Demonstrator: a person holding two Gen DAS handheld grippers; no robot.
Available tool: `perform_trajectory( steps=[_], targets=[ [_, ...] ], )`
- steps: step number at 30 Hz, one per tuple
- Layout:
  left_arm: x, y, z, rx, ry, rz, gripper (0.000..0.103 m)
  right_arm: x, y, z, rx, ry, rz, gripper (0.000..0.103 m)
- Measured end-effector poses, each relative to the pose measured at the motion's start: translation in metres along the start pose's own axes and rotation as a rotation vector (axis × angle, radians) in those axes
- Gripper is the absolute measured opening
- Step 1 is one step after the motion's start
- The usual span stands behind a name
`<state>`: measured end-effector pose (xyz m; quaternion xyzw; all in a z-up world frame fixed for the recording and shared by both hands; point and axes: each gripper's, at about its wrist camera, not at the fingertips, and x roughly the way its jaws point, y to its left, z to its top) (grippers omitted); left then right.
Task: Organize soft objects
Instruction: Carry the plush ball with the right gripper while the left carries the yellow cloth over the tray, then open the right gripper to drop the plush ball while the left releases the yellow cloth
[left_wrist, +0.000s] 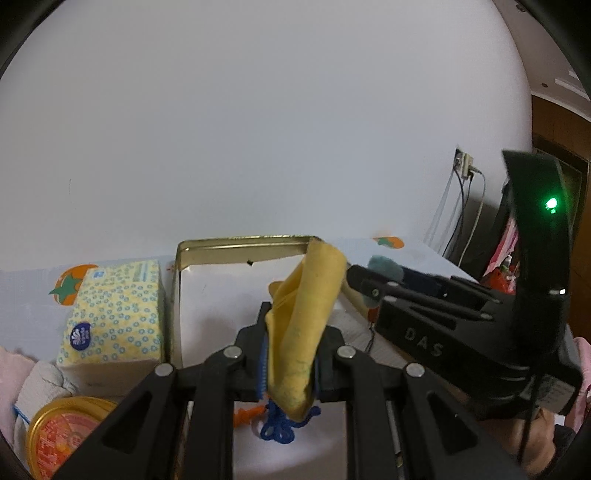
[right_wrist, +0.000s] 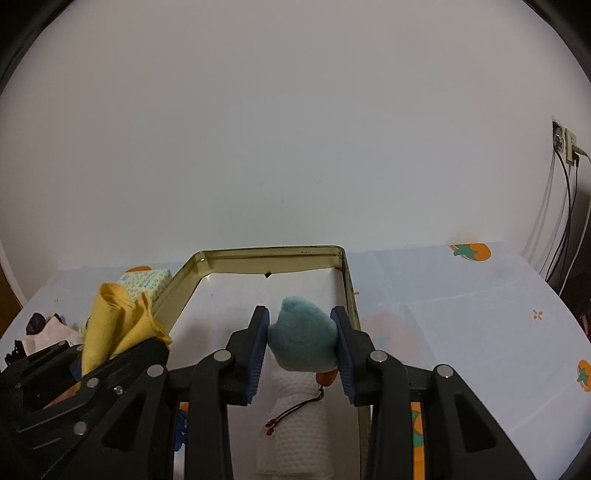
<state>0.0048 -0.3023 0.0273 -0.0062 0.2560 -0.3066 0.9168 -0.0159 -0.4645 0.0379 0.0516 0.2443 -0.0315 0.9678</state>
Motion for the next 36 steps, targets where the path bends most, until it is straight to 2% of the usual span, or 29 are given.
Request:
perform_trajectory(
  steps=[5, 8, 11, 13, 14, 16, 18, 20, 24, 36],
  targets=[
    [0.001, 0.002, -0.003, -0.001, 0.004, 0.025, 0.016, 0.000, 0.001, 0.000, -0.002, 0.005, 0.000, 0.038],
    [0.000, 0.001, -0.005, 0.005, -0.003, 0.043, 0.022, 0.000, 0.000, 0.000, -0.003, 0.006, 0.004, 0.038],
    [-0.007, -0.003, -0.006, 0.027, -0.029, 0.073, 0.047, 0.000, 0.001, 0.001, -0.002, 0.008, 0.008, 0.043],
    [-0.013, -0.004, -0.005, 0.035, -0.058, 0.107, 0.053, 0.000, 0.000, 0.001, 0.003, 0.008, 0.008, 0.052],
    [-0.016, -0.003, -0.004, 0.030, -0.068, 0.112, 0.060, -0.002, -0.001, 0.001, 0.011, 0.002, 0.008, 0.055],
    [-0.023, 0.002, -0.002, -0.004, -0.086, 0.125, 0.077, -0.007, -0.004, 0.002, 0.029, -0.020, 0.006, 0.070],
    [-0.032, 0.006, -0.002, -0.032, -0.114, 0.145, 0.103, -0.013, -0.007, 0.003, 0.044, -0.049, 0.009, 0.076],
    [-0.045, 0.007, -0.003, -0.044, -0.166, 0.172, 0.103, -0.018, -0.006, 0.004, 0.040, -0.070, 0.009, 0.077],
    [-0.060, 0.006, -0.006, -0.014, -0.216, 0.212, 0.103, -0.022, 0.002, 0.003, 0.005, -0.092, -0.017, 0.077],
    [-0.083, 0.022, -0.016, -0.026, -0.282, 0.317, 0.103, -0.029, 0.009, 0.000, 0.010, -0.140, -0.016, 0.077]
  ],
)
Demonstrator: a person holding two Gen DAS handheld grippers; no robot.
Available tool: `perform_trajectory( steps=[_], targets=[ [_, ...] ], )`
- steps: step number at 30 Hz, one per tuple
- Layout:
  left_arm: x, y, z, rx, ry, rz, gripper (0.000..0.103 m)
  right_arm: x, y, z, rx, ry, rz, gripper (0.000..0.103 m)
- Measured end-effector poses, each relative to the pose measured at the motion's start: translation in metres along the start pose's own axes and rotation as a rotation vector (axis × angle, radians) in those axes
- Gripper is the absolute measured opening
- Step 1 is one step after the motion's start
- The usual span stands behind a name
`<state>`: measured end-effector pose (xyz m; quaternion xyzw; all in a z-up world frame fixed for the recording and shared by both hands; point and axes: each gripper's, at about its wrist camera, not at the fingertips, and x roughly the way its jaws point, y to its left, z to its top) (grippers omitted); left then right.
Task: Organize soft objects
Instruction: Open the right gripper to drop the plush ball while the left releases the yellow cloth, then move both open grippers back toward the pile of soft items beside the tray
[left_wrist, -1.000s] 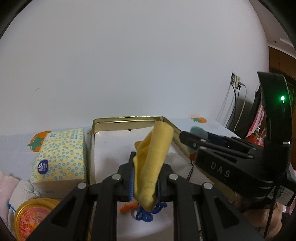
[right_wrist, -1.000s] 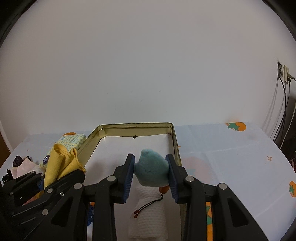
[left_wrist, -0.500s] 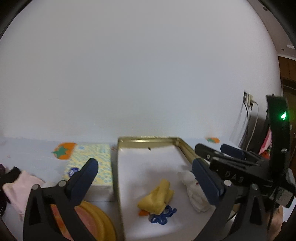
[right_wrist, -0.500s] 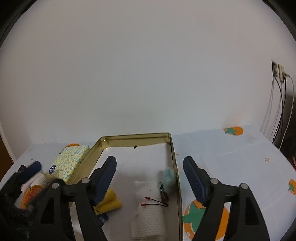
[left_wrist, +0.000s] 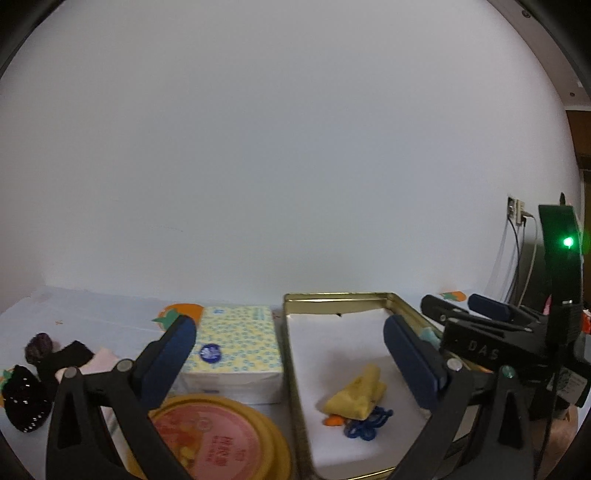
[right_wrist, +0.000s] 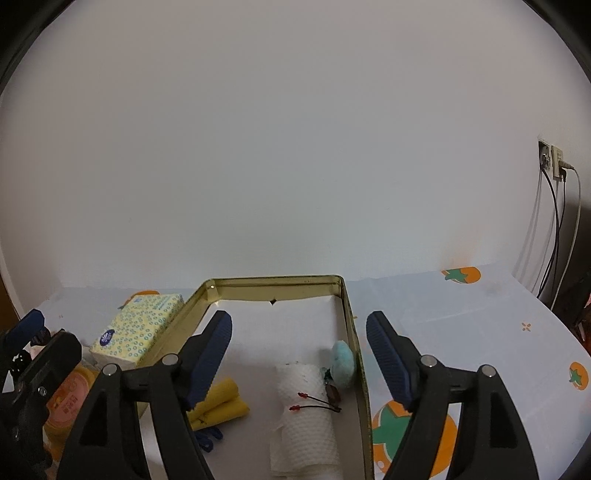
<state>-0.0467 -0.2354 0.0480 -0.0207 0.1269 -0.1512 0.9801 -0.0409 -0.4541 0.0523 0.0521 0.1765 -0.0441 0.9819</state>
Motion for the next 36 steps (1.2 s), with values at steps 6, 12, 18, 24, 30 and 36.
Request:
perform_trajectory(
  steps=[6, 12, 18, 24, 30, 36],
  targets=[
    [-0.006, 0.002, -0.005, 0.044, -0.012, 0.035, 0.103, -0.003, 0.008, -0.006, 0.005, -0.013, 0.002, 0.077],
    [-0.015, 0.007, -0.008, 0.068, -0.028, 0.058, 0.103, -0.011, 0.015, -0.011, -0.008, -0.070, -0.024, 0.077],
    [-0.023, 0.016, -0.010, 0.057, -0.029, 0.053, 0.103, -0.020, 0.018, -0.016, 0.032, -0.106, -0.051, 0.077],
    [-0.026, 0.021, -0.011, 0.069, -0.018, 0.048, 0.103, -0.034, 0.030, -0.022, 0.021, -0.120, -0.062, 0.077],
    [-0.036, 0.038, -0.015, 0.067, 0.001, 0.041, 0.103, -0.052, 0.035, -0.028, 0.052, -0.153, -0.067, 0.077],
    [-0.041, 0.065, -0.018, 0.048, 0.037, 0.044, 0.103, -0.067, 0.054, -0.035, 0.062, -0.158, -0.040, 0.077]
  ],
)
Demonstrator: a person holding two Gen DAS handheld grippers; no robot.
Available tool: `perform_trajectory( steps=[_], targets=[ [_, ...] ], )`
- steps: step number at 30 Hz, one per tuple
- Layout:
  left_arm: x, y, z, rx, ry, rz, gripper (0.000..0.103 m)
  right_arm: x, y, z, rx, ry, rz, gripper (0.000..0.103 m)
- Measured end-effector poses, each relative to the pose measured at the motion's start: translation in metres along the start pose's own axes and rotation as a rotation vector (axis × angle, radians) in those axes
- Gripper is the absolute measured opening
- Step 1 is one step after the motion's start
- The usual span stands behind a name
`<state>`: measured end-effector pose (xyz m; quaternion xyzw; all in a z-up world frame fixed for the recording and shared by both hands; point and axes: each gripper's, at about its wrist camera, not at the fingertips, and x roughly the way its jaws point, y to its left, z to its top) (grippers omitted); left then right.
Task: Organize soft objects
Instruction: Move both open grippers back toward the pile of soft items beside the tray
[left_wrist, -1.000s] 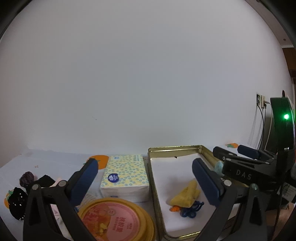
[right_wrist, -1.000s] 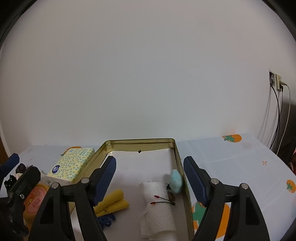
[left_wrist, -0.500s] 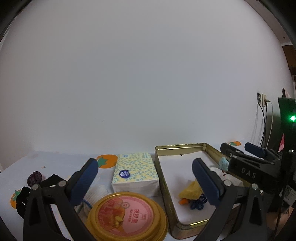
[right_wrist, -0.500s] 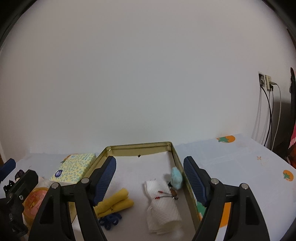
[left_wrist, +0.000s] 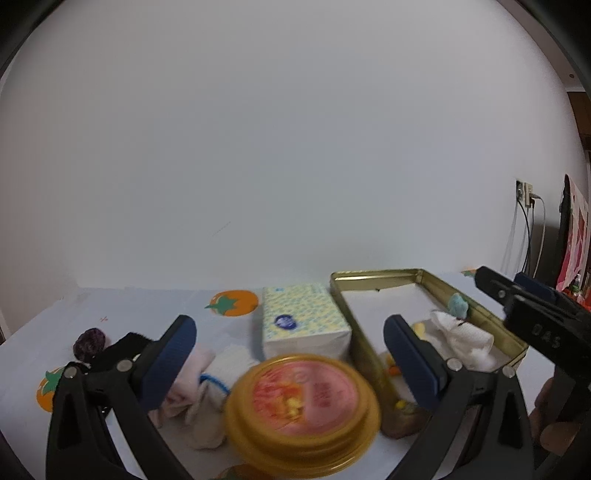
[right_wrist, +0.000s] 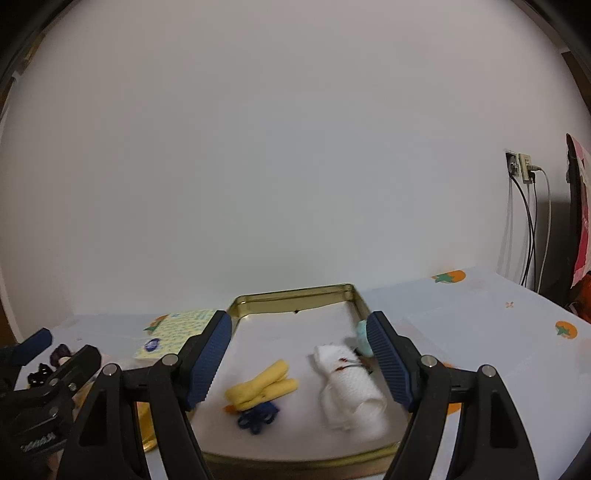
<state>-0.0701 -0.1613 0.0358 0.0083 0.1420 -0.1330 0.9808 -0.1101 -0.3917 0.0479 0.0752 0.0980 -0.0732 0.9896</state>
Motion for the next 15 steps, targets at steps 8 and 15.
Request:
perform_trajectory(
  steps=[8, 15],
  targets=[
    [-0.006, 0.037, -0.004, -0.001, 0.034, -0.003, 0.103, -0.021, 0.043, -0.010, -0.050, -0.019, 0.050, 0.077],
    [-0.007, 0.079, -0.007, -0.013, 0.081, 0.012, 0.103, -0.024, 0.082, -0.017, -0.069, 0.016, 0.111, 0.077]
  ],
)
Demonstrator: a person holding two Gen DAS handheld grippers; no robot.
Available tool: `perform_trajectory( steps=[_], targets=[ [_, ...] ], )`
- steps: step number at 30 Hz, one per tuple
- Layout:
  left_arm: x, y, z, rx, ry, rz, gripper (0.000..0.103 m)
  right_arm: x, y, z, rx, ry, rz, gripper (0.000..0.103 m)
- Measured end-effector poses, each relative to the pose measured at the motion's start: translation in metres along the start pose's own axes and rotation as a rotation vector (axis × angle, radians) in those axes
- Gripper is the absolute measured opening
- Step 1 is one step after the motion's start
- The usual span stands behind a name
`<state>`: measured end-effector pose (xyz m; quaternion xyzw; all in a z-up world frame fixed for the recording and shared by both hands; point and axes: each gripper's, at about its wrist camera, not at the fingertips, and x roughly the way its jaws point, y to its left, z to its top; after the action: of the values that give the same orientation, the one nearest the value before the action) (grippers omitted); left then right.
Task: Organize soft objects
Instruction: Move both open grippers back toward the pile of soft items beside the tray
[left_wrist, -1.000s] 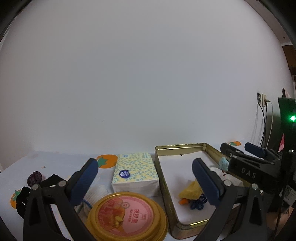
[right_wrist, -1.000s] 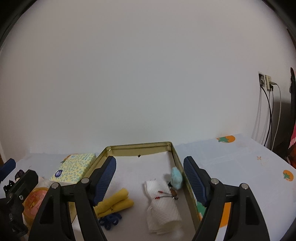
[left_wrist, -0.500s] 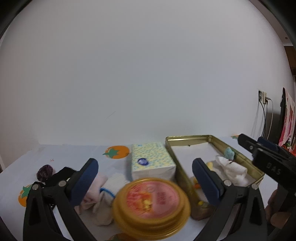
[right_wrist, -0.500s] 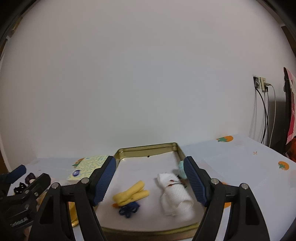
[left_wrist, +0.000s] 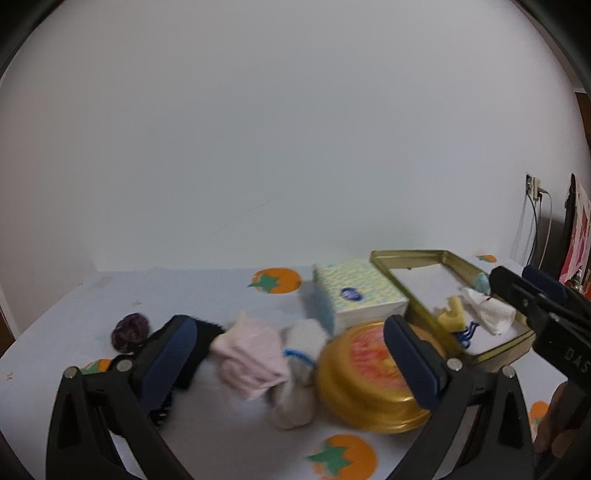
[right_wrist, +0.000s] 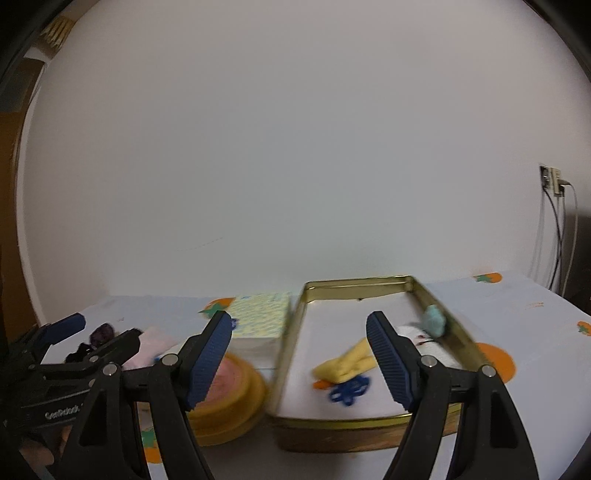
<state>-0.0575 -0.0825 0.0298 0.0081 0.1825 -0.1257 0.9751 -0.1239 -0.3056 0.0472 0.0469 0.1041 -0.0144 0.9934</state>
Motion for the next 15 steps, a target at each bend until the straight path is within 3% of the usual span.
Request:
perform_trajectory(
  steps=[10, 15],
  targets=[
    [0.010, 0.080, -0.008, -0.084, 0.149, 0.093, 0.103, 0.012, 0.052, -0.007, -0.013, 0.067, 0.110, 0.077],
    [0.028, 0.122, -0.019, -0.205, 0.292, 0.122, 0.101, 0.021, 0.077, -0.009, -0.033, 0.084, 0.157, 0.077]
  ],
)
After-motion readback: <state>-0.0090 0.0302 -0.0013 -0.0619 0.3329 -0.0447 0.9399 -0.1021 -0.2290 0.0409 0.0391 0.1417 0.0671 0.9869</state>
